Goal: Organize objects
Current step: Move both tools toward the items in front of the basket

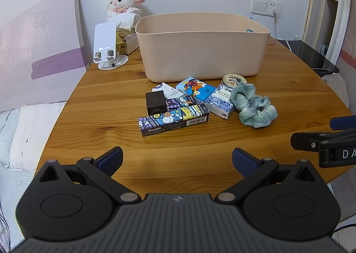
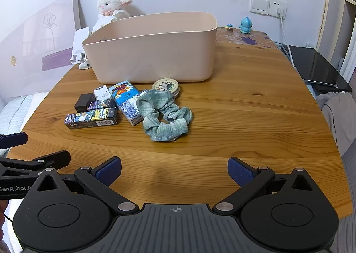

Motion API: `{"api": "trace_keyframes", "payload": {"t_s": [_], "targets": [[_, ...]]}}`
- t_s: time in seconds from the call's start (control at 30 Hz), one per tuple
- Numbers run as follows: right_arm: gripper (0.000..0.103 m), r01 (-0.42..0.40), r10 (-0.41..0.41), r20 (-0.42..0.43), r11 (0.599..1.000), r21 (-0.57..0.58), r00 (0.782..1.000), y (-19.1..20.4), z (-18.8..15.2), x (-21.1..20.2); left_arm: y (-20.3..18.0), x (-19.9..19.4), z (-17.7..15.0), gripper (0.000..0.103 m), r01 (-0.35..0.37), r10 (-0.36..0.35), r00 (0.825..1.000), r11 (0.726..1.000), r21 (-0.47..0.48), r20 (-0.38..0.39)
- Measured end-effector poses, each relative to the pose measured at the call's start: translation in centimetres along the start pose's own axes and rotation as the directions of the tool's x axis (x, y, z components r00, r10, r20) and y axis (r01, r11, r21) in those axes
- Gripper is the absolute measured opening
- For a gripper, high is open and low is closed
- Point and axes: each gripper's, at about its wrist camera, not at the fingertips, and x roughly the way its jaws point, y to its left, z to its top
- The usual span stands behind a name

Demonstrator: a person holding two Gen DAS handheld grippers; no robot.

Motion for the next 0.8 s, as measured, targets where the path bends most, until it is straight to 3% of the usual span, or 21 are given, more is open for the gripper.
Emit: {"api": "trace_keyframes", "payload": {"t_s": [0.8], "targets": [[0.103, 0.004, -0.004, 0.006, 1.0, -0.009, 1.0, 0.11, 0.15, -0.02, -0.09, 0.09, -0.07, 0.103, 0.002, -0.002, 1.0, 1.0, -0.002, 0.004]]}}
